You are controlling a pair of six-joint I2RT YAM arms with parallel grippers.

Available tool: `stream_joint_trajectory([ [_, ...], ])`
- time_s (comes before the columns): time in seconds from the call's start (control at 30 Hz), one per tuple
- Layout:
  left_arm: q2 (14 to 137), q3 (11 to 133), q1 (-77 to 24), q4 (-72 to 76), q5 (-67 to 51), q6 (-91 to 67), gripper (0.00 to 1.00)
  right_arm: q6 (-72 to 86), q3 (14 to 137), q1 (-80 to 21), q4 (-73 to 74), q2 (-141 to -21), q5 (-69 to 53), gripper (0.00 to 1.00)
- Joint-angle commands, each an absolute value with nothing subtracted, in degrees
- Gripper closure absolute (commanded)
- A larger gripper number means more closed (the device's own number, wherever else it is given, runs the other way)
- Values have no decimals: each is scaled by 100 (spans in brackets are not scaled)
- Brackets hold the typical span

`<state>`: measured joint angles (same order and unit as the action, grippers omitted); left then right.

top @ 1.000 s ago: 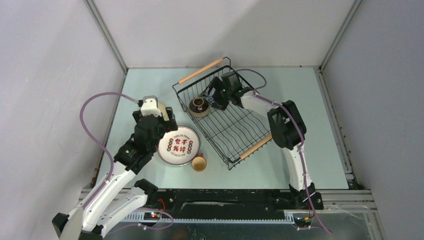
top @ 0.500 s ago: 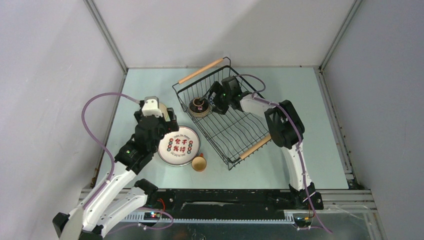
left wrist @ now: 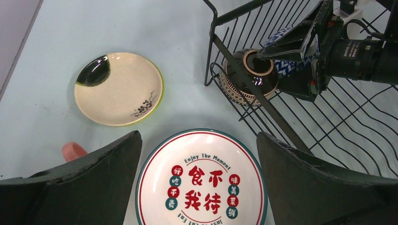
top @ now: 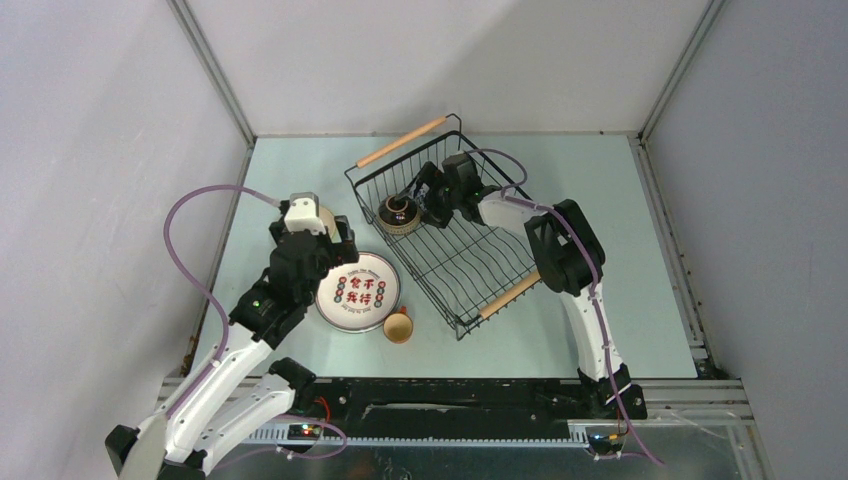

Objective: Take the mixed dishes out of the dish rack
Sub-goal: Pick up the bowl from the dish rack.

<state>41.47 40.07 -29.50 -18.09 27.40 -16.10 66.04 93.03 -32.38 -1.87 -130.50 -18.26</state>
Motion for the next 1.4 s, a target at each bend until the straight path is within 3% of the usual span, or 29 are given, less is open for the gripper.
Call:
stream_joint_trajectory([
  [0.0,4089,3999,-2918,-1603,2677,-1663,0,6600,9210,-3220,-505,-13243,-1837,7],
  [0.17,4083,3990,-2918,-1587,2666,-1674,0,6660,9115,-3129,-796,-13181,-2201,35],
  [0.4,4054,3989,-2918,-1590,2629,-1692,0,6330,8816,-3057,-821,-12737,-2205,55],
  [0.87,4002,4008,-2918,-1645,2575,-1793,0,4720,8621,-3114,269,-11379,-1683,79],
  [1.03,3977,4024,-2918,-1692,2518,-1904,0,4049,8519,-3139,697,-11009,-1750,97],
  [1.37,3863,4149,-2914,-2161,2229,-2263,1,1624,8127,-3589,1273,-9959,-1057,100],
])
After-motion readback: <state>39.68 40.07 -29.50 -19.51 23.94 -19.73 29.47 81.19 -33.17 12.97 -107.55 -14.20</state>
